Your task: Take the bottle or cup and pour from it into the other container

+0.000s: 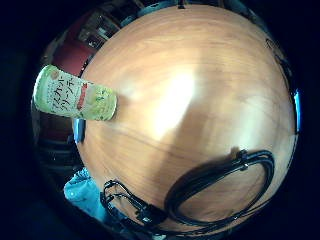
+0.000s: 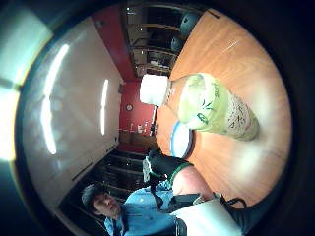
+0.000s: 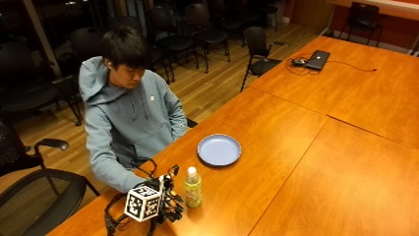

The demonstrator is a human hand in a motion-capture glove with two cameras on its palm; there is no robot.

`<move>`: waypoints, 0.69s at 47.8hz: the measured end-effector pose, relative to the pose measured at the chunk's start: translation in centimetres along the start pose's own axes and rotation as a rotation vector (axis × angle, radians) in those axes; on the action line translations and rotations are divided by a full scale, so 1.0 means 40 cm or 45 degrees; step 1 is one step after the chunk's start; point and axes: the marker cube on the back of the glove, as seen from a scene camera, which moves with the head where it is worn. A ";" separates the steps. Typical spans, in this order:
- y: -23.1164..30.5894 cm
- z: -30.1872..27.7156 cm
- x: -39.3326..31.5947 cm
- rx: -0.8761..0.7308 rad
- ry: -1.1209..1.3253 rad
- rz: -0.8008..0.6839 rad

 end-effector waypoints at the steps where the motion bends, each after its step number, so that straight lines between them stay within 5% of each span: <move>1: 0.000 0.003 0.001 -0.002 0.000 -0.001; 33: -0.020 0.069 -0.020 -0.060 -0.015 -0.014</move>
